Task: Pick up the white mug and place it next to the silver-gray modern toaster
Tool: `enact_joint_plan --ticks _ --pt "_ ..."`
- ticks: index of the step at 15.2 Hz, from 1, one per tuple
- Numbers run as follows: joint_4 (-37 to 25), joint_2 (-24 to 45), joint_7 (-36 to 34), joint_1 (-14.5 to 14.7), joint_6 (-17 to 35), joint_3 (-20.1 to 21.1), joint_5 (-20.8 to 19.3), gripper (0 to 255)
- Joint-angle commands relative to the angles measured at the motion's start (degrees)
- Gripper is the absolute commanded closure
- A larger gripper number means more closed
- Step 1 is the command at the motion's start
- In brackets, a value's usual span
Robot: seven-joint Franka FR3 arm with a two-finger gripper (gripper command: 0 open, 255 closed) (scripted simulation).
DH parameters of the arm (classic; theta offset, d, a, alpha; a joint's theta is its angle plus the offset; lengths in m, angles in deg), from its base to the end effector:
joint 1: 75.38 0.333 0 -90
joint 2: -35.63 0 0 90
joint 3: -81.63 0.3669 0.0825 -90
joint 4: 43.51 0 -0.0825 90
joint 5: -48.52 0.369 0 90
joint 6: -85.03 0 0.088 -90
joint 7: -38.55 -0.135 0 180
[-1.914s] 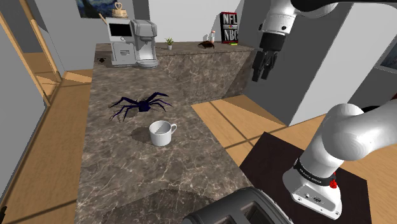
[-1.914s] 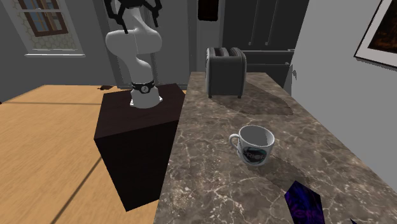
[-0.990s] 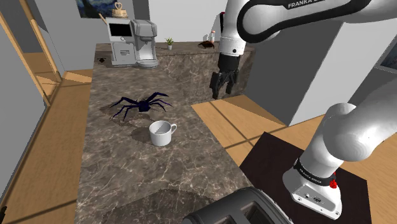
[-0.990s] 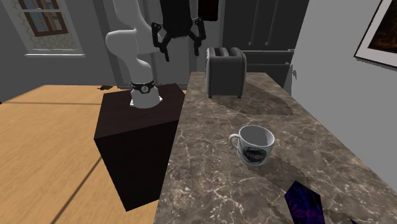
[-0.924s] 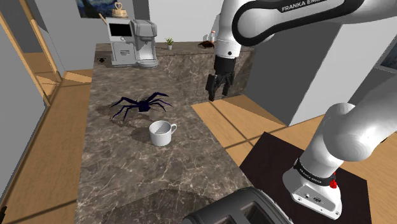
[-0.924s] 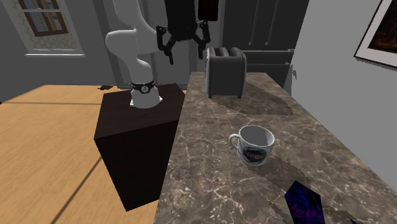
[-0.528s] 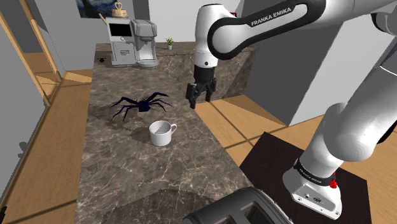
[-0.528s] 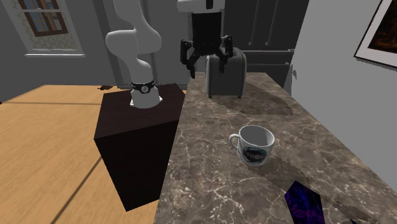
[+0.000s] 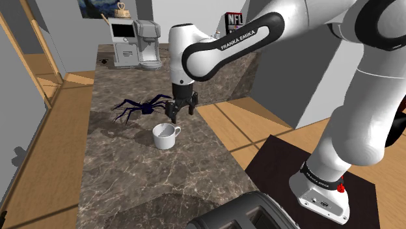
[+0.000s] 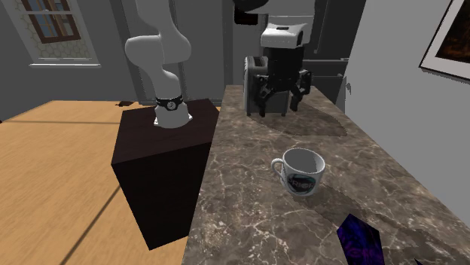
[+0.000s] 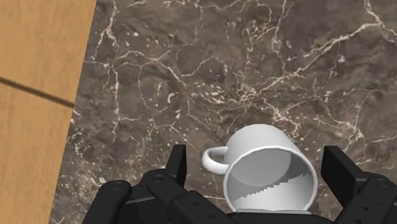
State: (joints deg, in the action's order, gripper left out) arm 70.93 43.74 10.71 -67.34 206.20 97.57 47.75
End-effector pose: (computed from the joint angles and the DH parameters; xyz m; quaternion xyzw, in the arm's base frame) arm 0.5260 0.2275 0.4215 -0.9994 0.0313 0.0143 0.0082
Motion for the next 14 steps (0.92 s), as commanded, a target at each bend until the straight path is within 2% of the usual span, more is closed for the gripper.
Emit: enact_joint_plan --ticks 1,10,14 --pt "-4.3 4.8 -2.1 0.9 0.0 0.1 -2.3 0" --pt "-28.0 26.8 -9.1 8.0 -3.6 -1.7 -10.2 0" --pt "-27.8 28.3 -9.4 8.3 -2.0 -2.0 -10.6 0"
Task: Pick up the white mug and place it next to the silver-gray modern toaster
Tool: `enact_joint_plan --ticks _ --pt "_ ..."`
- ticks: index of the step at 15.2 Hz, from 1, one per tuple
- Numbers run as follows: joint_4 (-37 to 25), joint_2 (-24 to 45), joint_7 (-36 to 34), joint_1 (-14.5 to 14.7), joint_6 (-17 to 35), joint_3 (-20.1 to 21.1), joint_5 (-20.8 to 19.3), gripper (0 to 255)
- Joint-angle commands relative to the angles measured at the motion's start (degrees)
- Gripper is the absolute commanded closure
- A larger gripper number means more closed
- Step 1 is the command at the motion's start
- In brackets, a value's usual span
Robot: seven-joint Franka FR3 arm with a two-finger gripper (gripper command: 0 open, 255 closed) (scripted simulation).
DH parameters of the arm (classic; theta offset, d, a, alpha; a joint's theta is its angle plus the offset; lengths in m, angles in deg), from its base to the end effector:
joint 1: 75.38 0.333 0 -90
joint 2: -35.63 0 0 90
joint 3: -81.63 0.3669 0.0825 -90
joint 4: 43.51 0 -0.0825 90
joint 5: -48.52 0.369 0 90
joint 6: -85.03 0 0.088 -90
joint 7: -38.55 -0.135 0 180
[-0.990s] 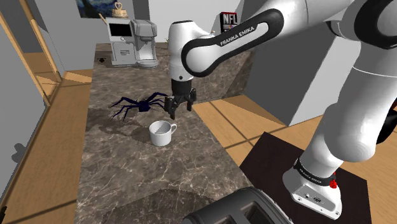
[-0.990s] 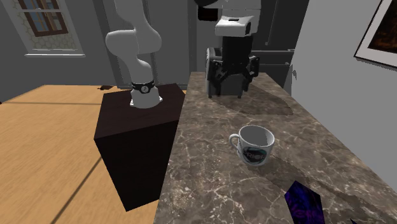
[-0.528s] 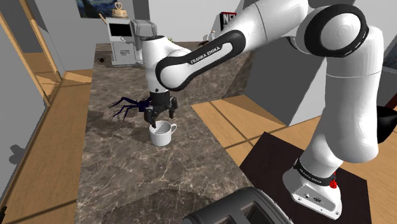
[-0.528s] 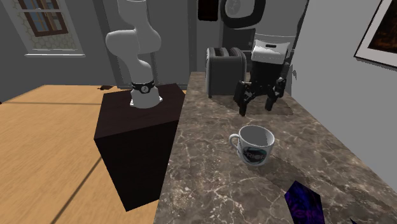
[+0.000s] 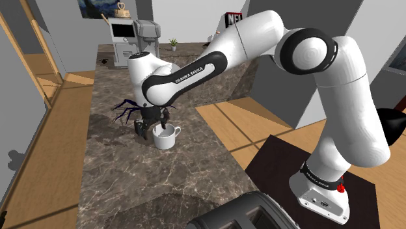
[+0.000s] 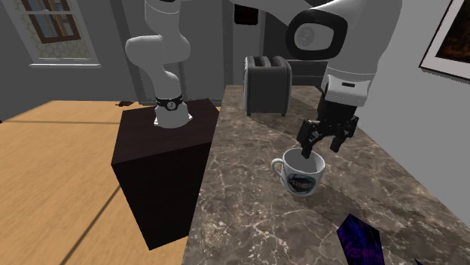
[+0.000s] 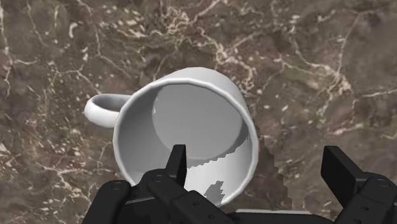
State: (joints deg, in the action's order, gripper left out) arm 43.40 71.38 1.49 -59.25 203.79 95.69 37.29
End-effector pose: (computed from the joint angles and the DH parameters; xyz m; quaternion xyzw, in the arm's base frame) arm 0.6407 0.3202 0.3217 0.9992 -0.0312 -0.0123 0.0238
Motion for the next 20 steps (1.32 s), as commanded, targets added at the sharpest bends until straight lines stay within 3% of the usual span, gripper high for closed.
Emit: enact_joint_plan --ticks 1,12,13,20 --pt "0.0 1.0 -0.2 0.2 1.0 -0.2 -0.3 0" --pt "0.8 2.2 -0.5 0.2 3.0 -0.4 -0.6 0" --pt "0.8 2.2 -0.5 0.2 3.0 -0.4 -0.6 255" --pt "0.8 2.2 -0.5 0.2 3.0 -0.4 -0.6 255"
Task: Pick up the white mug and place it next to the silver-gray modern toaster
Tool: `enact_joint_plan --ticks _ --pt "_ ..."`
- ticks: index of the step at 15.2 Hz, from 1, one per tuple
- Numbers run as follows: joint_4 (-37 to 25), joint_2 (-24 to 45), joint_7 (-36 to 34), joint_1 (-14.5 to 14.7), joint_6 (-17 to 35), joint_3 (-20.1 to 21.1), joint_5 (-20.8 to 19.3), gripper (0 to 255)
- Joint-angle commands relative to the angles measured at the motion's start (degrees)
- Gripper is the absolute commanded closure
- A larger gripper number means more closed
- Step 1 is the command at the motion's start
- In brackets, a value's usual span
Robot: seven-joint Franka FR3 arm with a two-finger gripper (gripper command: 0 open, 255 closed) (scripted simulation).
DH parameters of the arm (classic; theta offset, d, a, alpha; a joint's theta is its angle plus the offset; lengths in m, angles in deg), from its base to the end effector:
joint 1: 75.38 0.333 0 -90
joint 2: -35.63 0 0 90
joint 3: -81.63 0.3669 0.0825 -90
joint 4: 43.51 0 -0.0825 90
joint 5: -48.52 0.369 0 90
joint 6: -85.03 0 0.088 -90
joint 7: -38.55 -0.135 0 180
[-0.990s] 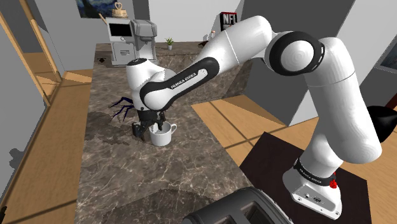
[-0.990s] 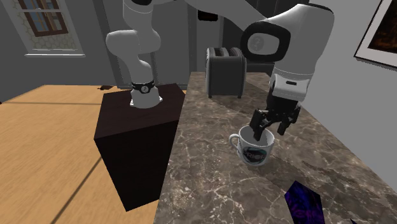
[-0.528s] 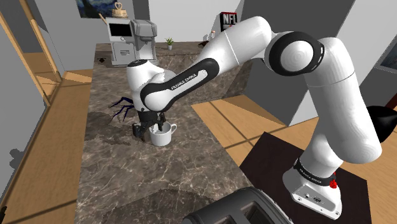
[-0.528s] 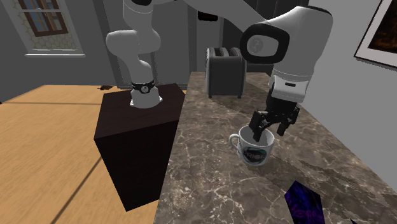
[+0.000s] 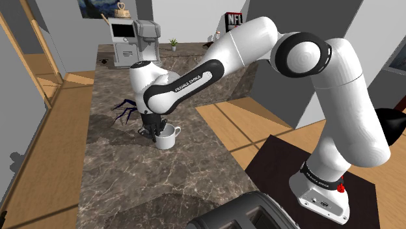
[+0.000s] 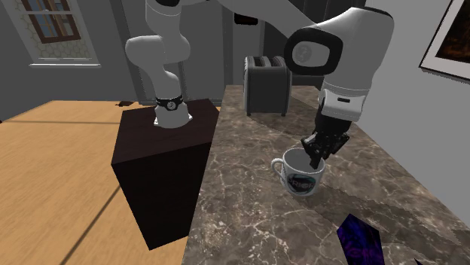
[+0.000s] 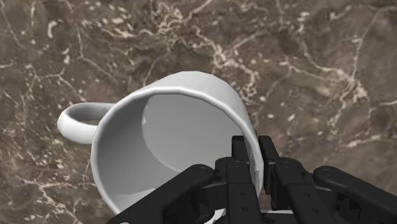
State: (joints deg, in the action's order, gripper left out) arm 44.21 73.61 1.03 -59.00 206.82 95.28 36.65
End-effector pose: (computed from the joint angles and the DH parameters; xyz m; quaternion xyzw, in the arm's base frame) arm 0.6429 0.3214 0.2919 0.9992 -0.0312 -0.0119 0.0238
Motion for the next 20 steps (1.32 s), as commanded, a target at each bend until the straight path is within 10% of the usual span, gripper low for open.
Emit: enact_joint_plan --ticks 1,20 --pt "0.0 0.0 0.0 0.0 0.0 0.0 0.0 255" --pt "-4.7 -5.9 1.3 -0.4 -10.5 1.1 1.8 255"
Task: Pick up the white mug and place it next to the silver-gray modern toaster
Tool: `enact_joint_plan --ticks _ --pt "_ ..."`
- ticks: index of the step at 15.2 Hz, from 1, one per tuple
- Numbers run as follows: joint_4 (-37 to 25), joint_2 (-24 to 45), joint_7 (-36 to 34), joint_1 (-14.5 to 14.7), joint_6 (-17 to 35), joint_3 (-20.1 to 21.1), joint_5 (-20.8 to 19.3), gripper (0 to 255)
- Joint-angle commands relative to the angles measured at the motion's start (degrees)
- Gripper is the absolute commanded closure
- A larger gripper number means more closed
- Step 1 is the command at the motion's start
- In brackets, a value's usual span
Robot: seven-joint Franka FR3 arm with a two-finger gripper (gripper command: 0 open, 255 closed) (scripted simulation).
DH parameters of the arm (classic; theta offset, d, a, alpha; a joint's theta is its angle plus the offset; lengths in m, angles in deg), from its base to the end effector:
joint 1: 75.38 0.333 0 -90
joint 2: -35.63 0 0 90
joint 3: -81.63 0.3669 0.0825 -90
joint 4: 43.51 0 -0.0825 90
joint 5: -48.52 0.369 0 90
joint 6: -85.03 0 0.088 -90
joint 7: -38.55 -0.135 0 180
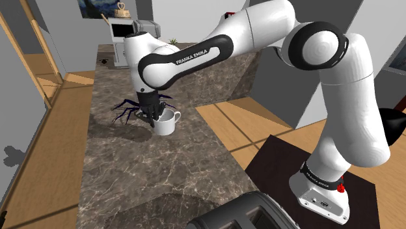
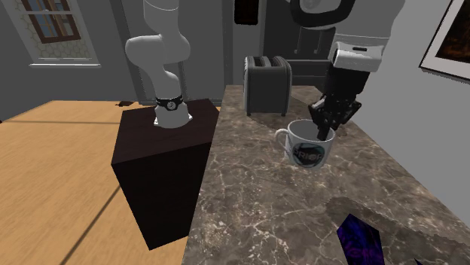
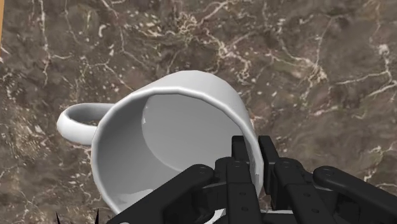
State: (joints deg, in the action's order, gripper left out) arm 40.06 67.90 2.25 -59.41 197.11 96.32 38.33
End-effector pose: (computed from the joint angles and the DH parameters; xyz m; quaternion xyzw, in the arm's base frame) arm 0.6374 0.3194 0.3814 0.9992 -0.0312 -0.0119 0.0238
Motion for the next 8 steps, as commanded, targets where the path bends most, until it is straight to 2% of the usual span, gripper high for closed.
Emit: enact_joint_plan --ticks 1,8 --pt "-1.0 -0.4 0.1 0.0 -1.4 0.1 0.2 255" --pt "-4.4 -1.8 0.6 0.1 -6.1 0.3 0.6 255"
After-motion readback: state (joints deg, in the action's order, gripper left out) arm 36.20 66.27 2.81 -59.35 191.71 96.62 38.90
